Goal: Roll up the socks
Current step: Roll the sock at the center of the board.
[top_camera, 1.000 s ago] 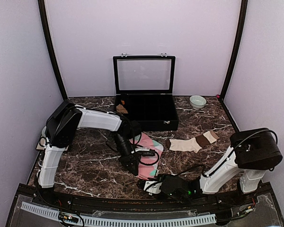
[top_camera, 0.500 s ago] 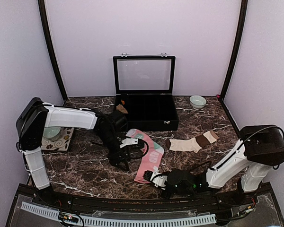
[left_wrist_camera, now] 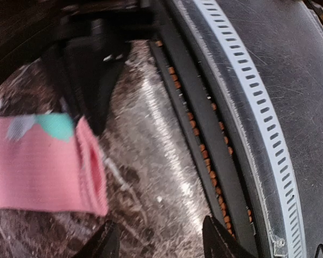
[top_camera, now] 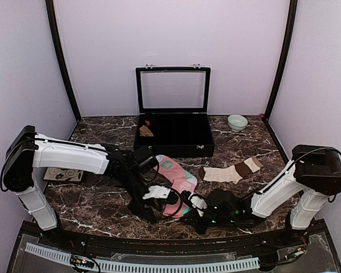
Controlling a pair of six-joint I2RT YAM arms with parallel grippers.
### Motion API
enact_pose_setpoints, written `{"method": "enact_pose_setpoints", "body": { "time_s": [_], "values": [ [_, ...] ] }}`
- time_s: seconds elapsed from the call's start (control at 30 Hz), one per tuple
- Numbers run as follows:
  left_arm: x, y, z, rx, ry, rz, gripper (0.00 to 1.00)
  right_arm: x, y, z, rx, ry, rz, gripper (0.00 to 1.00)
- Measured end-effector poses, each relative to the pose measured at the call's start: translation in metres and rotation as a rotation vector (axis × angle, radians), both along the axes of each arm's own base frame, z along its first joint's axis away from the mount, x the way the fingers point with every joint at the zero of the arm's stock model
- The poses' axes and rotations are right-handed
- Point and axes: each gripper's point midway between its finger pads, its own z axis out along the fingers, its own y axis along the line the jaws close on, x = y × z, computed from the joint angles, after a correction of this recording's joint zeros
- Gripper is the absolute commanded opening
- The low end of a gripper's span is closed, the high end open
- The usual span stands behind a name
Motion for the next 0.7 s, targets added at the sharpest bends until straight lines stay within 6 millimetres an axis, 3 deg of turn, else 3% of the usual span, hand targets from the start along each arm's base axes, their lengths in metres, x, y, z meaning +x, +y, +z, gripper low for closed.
{"method": "enact_pose_setpoints", "body": {
  "time_s": [0.1, 0.23, 0.5, 0.7],
  "values": [
    [-0.025, -0.012, -0.001, -0.006, -0.013, -0.1, 0.54, 0.002, 0.0, 0.0, 0.022, 0.055, -0.014, 0.0],
    [-0.03, -0.026, -0.004, -0.006, -0.028, -0.161, 0.55, 0.005, -0.001, -0.001, 0.037, 0.11, -0.023, 0.0],
    [-0.015, -0.034, -0.029, 0.038, -0.093, -0.175, 0.56, 0.007, -0.004, -0.002, 0.051, 0.188, -0.012, 0.0],
    [0.003, -0.042, -0.031, 0.019, -0.174, -0.144, 0.56, 0.007, -0.003, -0.004, 0.06, 0.208, 0.002, 0.0]
  ]
}}
